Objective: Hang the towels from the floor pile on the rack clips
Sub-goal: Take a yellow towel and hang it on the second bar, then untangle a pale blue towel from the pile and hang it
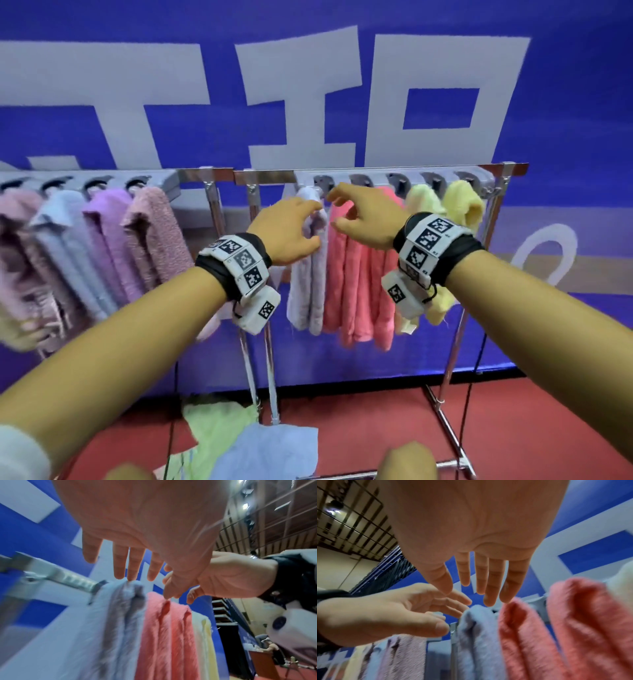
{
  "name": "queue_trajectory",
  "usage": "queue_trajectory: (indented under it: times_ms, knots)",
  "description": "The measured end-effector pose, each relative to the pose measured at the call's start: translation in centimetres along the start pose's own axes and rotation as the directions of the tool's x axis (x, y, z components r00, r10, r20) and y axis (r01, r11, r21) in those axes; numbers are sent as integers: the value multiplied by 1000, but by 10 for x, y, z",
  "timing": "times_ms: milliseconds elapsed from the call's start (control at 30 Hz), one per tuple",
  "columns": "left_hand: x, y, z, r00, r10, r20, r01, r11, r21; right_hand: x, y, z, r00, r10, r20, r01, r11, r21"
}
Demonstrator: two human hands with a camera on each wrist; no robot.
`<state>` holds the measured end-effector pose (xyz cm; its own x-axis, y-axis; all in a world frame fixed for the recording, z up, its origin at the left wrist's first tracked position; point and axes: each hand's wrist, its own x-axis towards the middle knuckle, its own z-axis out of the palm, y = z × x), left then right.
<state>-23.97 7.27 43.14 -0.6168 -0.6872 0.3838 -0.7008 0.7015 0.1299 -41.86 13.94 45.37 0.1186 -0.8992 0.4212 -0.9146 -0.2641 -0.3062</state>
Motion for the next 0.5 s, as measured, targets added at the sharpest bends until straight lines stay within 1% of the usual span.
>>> queue_trajectory:
  times_ms: [100, 200, 267, 400, 467, 500]
  knots:
    - [-42, -40, 7, 996, -81, 47, 78, 995, 64, 10, -37, 40, 995, -53, 90, 55, 998, -16]
    - [-76, -74, 18, 987, -150, 52, 144, 984, 107, 16, -70, 81, 981, -71, 183, 77, 997, -27]
    - [-93, -95, 24, 979, -186, 80, 176, 978, 109, 18, -89, 107, 968, -83, 237, 91, 996, -23]
    - [-122, -131, 39, 956, -231, 179, 226, 973, 49, 15, -108, 159, 944, -56, 326, 61, 998, -3]
    - [-136, -146, 51, 947, -244, 209, 256, 966, -28, 13, -111, 184, 927, -17, 375, 23, 1000, -12]
    - [-144, -152, 58, 942, -255, 220, 280, 956, -93, 13, -111, 196, 917, 3, 400, 5, 1000, -18]
